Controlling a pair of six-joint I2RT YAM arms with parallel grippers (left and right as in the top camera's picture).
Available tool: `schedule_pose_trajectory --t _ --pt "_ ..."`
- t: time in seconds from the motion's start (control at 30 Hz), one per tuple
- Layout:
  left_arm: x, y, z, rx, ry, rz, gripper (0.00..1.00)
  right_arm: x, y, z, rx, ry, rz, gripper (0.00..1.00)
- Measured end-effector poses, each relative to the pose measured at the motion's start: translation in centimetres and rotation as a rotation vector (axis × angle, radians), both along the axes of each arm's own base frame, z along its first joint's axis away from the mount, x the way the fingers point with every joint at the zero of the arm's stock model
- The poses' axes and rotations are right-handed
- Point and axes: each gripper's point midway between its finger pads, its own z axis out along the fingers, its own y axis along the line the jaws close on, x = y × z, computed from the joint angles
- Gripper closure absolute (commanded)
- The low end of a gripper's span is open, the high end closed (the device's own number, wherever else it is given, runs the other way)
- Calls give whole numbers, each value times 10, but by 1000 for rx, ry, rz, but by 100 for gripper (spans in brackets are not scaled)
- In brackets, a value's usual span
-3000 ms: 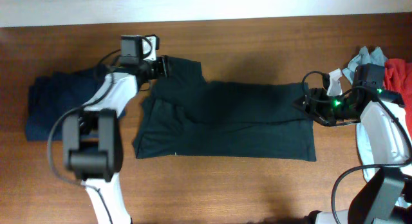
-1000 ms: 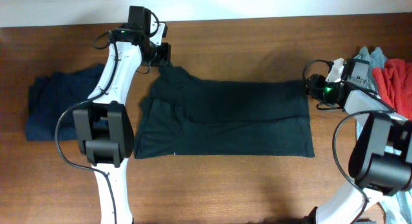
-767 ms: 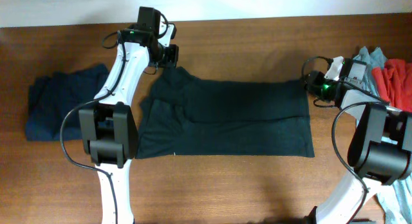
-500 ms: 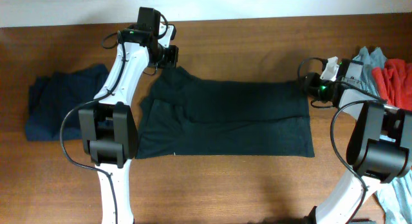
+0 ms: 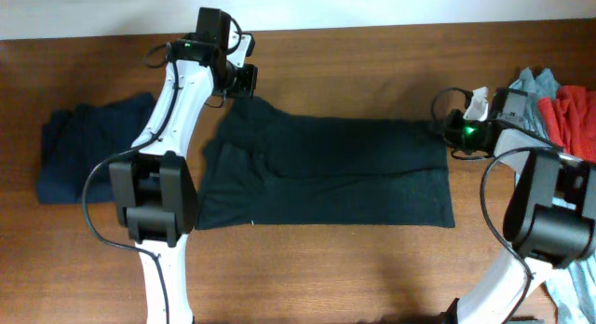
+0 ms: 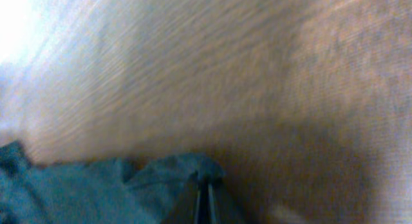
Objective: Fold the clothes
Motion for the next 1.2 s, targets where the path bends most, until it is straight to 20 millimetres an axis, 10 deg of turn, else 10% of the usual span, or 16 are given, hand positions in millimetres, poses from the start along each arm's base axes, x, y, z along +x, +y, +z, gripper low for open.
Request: schedule_pose_trajectory --t 0.4,1.2 --pt "-50 28 20 157 119 -46 100 -49 6 93 35 12 23 96" --pt "-142 64 12 304 486 -146 98 -159 -21 42 -210 566 -42 96"
